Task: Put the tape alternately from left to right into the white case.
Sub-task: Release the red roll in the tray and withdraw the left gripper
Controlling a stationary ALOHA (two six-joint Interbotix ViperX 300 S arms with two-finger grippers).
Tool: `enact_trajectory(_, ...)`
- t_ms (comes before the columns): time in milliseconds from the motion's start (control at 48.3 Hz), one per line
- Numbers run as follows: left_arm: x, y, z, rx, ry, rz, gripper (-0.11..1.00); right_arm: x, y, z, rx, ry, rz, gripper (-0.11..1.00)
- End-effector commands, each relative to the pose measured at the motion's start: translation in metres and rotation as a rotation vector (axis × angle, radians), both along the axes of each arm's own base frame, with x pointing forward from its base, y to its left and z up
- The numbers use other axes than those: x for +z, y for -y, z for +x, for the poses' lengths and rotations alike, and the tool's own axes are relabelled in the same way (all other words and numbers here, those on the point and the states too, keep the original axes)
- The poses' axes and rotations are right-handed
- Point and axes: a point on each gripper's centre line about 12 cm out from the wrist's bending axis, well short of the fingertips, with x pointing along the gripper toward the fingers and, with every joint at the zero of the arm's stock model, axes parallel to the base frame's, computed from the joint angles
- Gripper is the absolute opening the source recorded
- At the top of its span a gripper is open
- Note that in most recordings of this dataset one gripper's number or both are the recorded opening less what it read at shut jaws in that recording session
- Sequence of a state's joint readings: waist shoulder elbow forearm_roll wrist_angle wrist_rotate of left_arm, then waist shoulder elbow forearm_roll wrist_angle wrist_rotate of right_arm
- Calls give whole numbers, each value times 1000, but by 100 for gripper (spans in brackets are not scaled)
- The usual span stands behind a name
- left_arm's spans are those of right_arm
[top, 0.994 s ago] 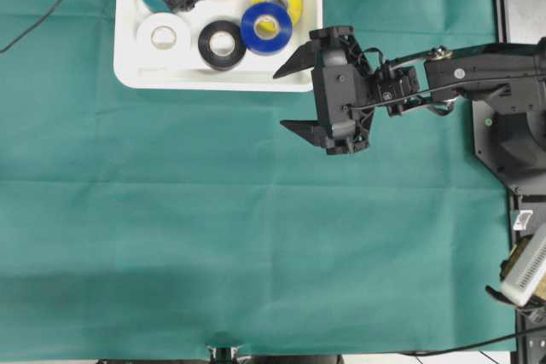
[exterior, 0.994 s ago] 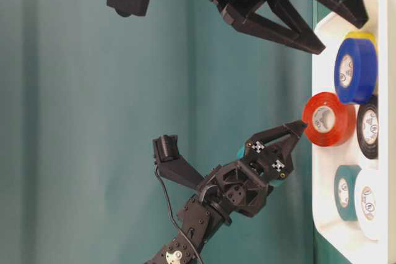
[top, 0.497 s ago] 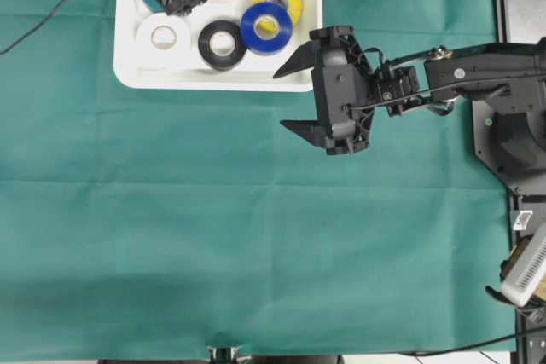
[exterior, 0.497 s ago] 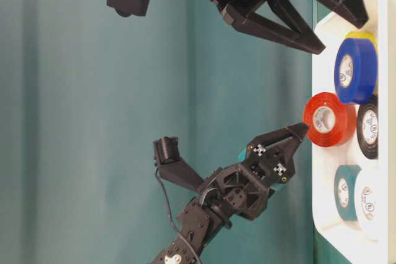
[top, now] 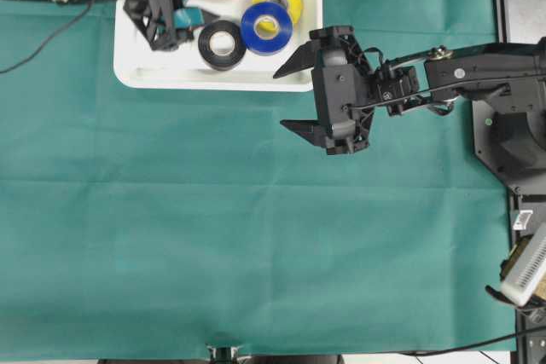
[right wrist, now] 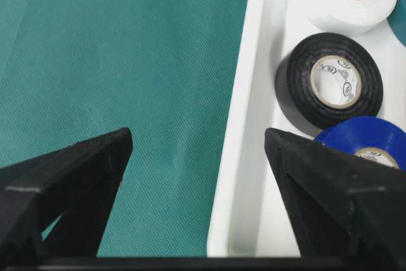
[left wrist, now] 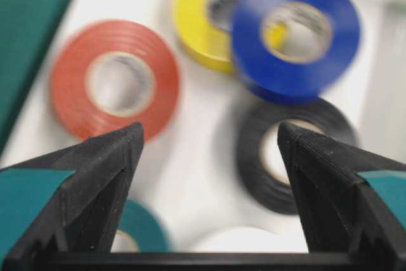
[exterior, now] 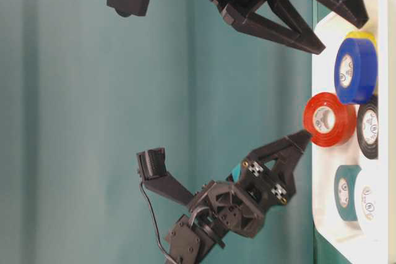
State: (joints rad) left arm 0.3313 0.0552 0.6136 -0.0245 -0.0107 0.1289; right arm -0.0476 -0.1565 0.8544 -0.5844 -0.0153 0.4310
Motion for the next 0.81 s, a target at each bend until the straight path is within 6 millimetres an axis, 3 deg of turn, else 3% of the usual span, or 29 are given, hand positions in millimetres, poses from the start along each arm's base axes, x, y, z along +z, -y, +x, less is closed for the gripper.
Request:
enact_trajectory(0,17,12,0,-28,42,15,85,9,-1,3,6,30,1,70)
enact_trajectory(373,15,59,-12,-139,33,13,85,8,-1,2,5,28,1,70)
enact_trajectory(787,5,86,-22,-209,2,6,85,6,-2,0,10,27,4,70)
